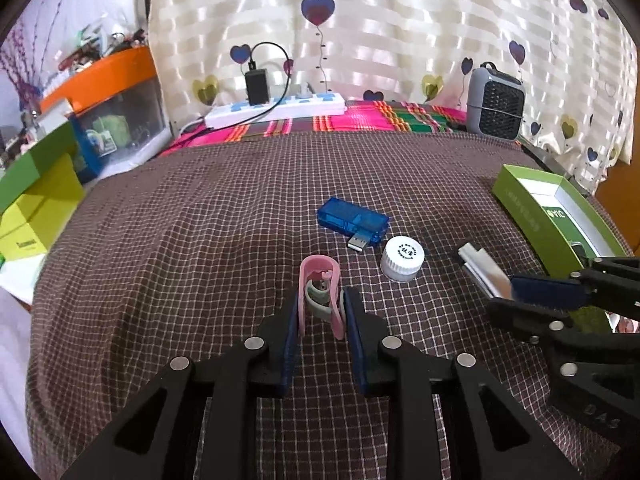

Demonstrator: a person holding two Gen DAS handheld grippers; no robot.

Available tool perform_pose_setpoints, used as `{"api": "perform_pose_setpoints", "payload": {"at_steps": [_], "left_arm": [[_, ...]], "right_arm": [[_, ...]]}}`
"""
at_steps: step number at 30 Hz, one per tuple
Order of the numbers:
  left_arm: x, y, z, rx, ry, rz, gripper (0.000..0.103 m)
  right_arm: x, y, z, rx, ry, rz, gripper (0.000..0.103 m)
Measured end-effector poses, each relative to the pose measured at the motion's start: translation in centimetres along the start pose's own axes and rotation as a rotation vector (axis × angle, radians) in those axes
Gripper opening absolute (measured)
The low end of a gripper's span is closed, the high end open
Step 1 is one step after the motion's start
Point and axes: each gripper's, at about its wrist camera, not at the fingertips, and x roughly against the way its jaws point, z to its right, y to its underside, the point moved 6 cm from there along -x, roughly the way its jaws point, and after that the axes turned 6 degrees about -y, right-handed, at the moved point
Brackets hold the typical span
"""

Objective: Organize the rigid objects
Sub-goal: 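Carry the pink-and-white clip over the box with the left tool while the right tool carries the silver lighter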

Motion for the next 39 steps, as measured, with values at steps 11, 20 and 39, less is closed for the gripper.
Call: {"api": "perform_pose_setpoints", "payload": {"at_steps": [11, 20, 39], "left_arm": [[2.7, 0.3, 0.6, -0.002, -0.036, 0.051, 0.022], [5.8, -0.3, 1.3, -0.006, -0.053, 0.123, 0.022], [9.3, -0.3, 3.1, -0.013, -0.017, 0.200, 0.022]], "right_arm": [[3.2, 0.8, 0.1, -0.017, -0.012, 0.058, 0.024], [5.3, 1.2, -0.1, -0.021, -0.013, 0.099, 0.024], [7.9, 2.4, 0.3, -0.043, -0.021, 0.149, 0.024]]}}
